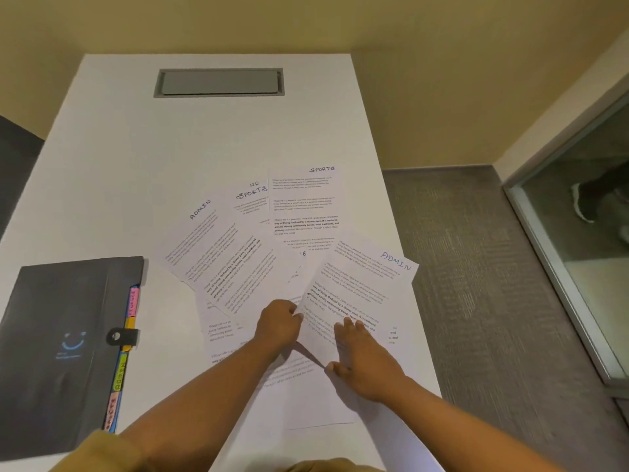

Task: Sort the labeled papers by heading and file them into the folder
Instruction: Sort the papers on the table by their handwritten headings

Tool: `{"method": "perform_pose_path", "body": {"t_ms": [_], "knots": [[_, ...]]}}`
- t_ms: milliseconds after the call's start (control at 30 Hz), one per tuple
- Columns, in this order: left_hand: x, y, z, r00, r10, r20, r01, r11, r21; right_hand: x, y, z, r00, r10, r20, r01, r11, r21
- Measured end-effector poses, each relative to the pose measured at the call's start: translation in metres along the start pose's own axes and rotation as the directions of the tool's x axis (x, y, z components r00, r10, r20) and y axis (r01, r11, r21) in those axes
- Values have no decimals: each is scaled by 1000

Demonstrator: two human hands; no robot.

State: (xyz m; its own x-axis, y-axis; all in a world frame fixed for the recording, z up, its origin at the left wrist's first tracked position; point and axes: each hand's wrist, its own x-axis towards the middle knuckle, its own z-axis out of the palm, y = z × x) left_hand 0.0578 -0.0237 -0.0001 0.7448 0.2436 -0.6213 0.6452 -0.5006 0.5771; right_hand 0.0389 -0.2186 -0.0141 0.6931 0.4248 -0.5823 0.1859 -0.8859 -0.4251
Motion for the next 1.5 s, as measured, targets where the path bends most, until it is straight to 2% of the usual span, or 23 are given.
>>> {"method": "perform_pose_path", "body": {"t_ms": [100,167,200,233,300,367,433,533,733,833,1033,1133,1300,1500], "knots": [[-8,-2,-2,999,-14,40,18,994,-107,-4,3,-8,975,75,-207,-8,951,309],[-15,-7,-3,999,-34,41,43,964,-262,-6,9,-14,906,260,-334,-88,887,454],[-20,-9,-3,998,-53,39,63,938,-342,-8,11,-18,864,374,-337,-149,829,538],[-27,-12,-4,996,-74,43,85,907,-412,-9,12,-22,824,481,-299,-210,749,628],[-44,-18,-6,991,-112,80,137,834,-535,-14,12,-30,767,627,-139,-275,516,811],[-60,-28,-8,978,-145,150,207,764,-611,-18,11,-34,758,652,1,-271,313,910],[-70,-42,-9,970,-162,183,242,747,-619,-23,12,-33,773,631,61,-285,260,922],[-81,-56,-11,964,-181,193,263,736,-624,-29,7,-25,789,611,60,-312,315,897],[-88,-76,-19,952,-213,220,305,714,-630,-34,-18,-16,847,531,-35,-244,446,861],[-82,-91,-22,951,-289,113,296,736,-609,-37,-30,-11,873,485,-37,-224,469,854],[-49,-121,-37,900,-431,-68,257,650,-715,-40,-48,-6,896,444,25,-261,479,838],[-33,-123,-50,859,-465,-214,234,728,-644,-41,-48,-1,890,455,38,-300,519,800],[-12,-109,-79,819,-460,-342,240,817,-523,-43,-39,-6,868,496,3,-313,542,780],[28,-92,-113,775,-497,-391,275,822,-500,-43,-40,-34,870,484,-90,-234,567,790]]}}
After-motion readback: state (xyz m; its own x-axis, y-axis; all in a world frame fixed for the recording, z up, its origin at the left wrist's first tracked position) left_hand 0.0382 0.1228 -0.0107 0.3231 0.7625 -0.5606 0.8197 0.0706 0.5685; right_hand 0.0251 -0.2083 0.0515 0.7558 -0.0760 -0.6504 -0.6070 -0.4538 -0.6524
